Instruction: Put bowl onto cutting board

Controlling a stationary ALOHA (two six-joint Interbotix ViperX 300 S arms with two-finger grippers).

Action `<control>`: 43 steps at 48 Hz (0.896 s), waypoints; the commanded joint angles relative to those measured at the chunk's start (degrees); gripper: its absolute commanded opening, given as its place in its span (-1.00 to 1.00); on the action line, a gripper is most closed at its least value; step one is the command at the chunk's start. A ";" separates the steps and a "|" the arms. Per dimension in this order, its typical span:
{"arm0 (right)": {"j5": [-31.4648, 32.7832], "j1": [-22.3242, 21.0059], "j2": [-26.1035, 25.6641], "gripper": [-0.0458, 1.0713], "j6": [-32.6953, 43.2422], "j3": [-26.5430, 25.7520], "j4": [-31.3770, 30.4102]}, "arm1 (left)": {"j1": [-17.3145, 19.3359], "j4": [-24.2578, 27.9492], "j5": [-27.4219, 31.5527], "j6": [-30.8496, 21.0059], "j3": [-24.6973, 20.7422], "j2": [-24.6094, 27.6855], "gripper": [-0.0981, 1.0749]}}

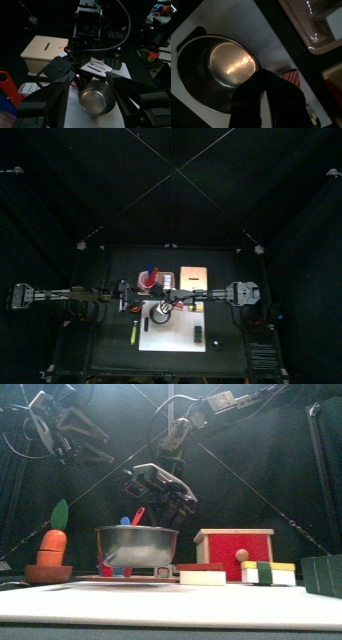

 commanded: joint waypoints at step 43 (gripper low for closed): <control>2.90 -0.62 0.00 0.80 0.09 -6.24 -3.34 | 0.00 0.18 -0.53 0.00 0.35 -1.67 0.77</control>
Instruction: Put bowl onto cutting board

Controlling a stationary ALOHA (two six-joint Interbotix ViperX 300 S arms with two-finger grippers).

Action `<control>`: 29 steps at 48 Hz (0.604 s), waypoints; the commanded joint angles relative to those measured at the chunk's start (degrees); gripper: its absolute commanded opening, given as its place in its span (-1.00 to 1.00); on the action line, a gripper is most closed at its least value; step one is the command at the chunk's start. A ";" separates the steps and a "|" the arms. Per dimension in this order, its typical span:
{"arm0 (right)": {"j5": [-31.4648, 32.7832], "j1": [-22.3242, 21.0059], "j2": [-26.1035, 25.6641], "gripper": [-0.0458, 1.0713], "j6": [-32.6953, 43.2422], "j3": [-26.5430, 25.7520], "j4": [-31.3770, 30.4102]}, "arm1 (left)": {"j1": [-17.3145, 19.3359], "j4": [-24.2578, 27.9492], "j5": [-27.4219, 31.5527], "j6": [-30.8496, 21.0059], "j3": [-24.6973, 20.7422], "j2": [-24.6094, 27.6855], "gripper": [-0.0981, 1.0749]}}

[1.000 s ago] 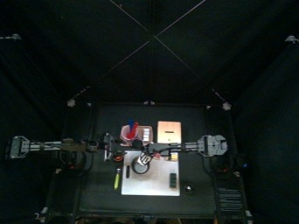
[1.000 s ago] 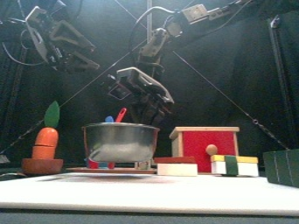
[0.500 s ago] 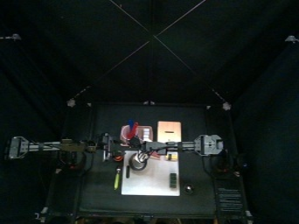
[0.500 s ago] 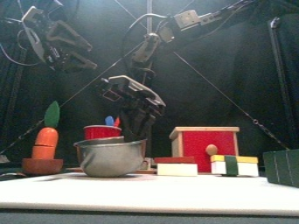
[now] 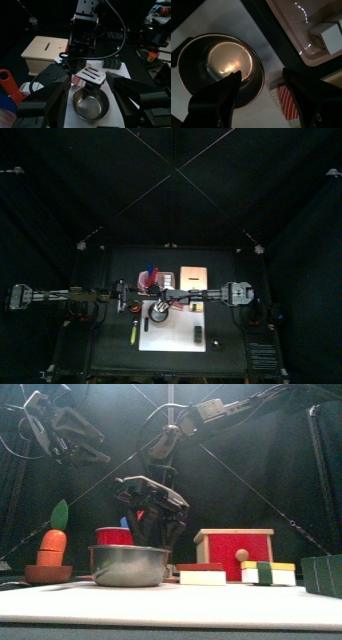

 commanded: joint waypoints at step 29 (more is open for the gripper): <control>-7.56 2.81 -23.47 0.80 0.97 17.31 -3.96 | -0.09 -0.88 -0.53 0.00 -2.11 0.00 0.77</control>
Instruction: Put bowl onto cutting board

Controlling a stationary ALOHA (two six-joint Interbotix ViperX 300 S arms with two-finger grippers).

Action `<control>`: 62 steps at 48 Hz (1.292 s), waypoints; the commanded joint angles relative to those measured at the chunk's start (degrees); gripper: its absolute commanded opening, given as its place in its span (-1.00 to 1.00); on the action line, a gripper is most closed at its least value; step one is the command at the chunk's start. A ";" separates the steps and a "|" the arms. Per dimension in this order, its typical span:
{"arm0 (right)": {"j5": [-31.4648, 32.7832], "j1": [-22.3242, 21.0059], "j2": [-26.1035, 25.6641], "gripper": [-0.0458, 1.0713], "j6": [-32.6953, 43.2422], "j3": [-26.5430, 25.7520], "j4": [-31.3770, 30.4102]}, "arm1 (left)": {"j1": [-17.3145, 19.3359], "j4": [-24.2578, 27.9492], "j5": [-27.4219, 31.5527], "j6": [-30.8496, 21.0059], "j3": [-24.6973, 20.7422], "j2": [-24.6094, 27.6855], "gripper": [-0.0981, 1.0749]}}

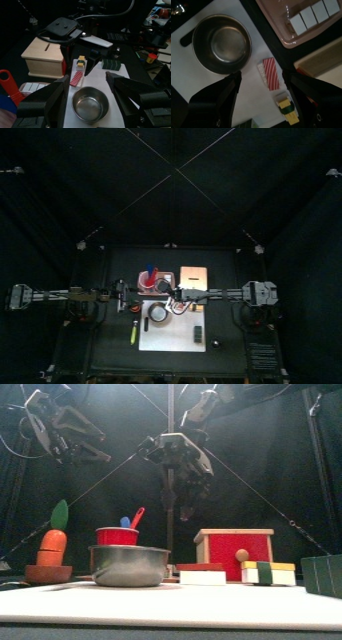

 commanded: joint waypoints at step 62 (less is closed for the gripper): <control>-55.28 4.39 -30.94 0.81 0.09 43.95 4.66 | -0.26 -3.60 -0.53 -0.18 -2.55 0.00 0.77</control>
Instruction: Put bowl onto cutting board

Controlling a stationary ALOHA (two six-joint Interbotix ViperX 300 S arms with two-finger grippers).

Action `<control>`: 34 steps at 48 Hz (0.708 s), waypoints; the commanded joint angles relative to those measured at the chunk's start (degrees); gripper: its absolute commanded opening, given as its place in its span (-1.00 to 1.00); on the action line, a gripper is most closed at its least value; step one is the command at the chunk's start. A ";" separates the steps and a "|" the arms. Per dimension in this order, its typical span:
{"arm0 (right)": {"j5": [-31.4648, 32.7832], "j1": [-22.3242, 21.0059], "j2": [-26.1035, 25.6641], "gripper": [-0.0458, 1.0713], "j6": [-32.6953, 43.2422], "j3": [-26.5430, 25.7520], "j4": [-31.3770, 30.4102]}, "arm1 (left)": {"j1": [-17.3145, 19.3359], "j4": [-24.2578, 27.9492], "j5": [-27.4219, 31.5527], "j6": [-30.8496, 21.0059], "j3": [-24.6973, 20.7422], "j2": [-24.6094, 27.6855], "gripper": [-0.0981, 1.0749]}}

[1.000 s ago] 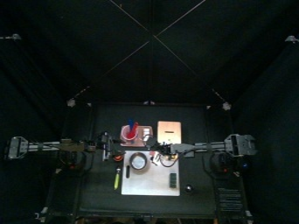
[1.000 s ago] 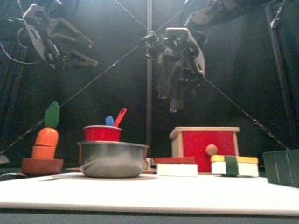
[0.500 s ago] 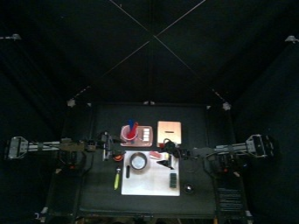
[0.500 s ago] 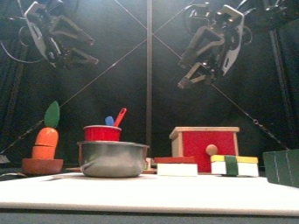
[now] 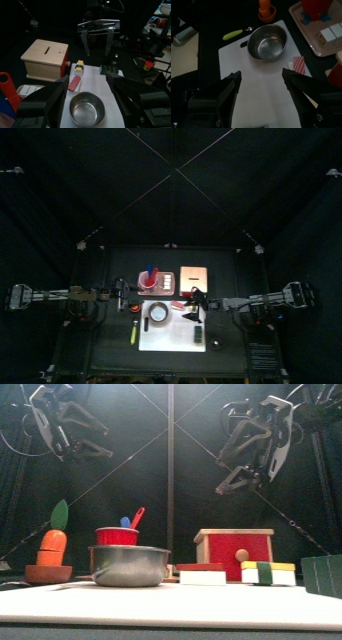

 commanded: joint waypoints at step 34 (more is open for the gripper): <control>-3.08 2.29 -2.90 0.81 -0.88 -0.09 -17.05 | 0.00 -0.35 -0.44 0.09 -1.32 0.44 0.77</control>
